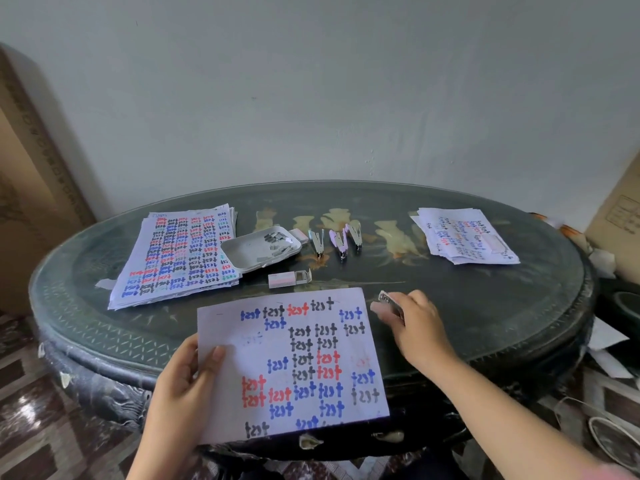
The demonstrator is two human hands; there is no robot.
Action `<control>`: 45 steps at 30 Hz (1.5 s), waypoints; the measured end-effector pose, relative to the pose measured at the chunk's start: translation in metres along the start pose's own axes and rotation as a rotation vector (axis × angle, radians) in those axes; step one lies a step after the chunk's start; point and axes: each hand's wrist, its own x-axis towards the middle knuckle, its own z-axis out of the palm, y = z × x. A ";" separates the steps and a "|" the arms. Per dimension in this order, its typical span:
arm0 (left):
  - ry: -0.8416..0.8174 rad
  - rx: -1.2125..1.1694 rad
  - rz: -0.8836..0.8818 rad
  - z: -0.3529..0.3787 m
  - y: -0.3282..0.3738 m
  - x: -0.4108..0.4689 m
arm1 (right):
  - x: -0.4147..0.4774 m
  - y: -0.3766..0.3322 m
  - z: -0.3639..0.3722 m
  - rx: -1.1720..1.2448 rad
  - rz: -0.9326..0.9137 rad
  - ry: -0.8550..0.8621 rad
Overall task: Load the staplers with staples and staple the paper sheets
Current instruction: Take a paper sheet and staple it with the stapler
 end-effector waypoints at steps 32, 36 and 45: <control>-0.379 0.474 0.233 0.276 0.067 0.085 | 0.064 0.135 -0.167 1.004 0.464 0.022; -0.462 0.406 0.059 0.357 0.063 0.114 | 0.112 0.155 -0.158 1.054 0.519 0.208; -0.441 0.557 0.007 0.446 0.028 0.185 | 0.190 0.188 -0.131 0.316 0.449 0.257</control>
